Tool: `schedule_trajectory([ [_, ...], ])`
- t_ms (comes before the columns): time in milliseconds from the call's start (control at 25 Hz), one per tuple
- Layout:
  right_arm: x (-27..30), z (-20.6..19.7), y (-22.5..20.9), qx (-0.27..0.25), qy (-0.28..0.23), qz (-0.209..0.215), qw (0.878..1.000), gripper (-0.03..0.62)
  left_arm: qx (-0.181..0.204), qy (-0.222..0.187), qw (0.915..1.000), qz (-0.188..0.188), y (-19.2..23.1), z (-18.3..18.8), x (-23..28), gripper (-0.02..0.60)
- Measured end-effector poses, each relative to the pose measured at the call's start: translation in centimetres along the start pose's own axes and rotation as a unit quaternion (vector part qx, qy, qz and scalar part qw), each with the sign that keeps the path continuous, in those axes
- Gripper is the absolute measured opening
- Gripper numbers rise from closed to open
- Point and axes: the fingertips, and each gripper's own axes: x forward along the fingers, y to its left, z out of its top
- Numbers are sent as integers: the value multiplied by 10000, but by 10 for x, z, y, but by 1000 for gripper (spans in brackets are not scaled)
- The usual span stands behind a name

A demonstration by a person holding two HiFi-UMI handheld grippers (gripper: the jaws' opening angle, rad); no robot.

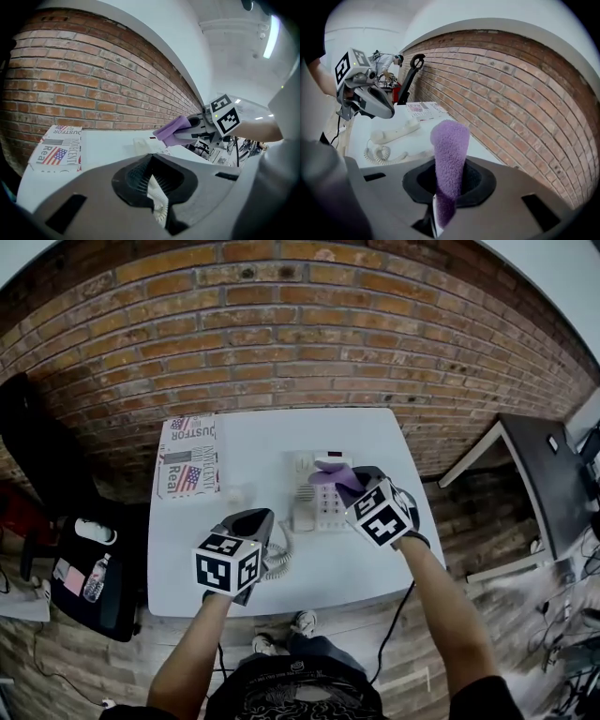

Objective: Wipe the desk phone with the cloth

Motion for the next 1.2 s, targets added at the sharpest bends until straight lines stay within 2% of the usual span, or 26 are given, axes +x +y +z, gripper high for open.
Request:
schedule_trajectory([
  [480, 69, 49, -31, -572, -126, 258, 9979, 48, -84, -13, 9991, 417, 28, 10, 17, 6],
  [720, 107, 44, -26, -764, 99, 384, 9963, 48, -194, 13, 9981, 589, 42, 8, 18, 6],
  [1200, 125, 19, 12, -427, 322, 806, 9953, 48, -195, 62, 9985, 518, 47, 5, 23, 6],
])
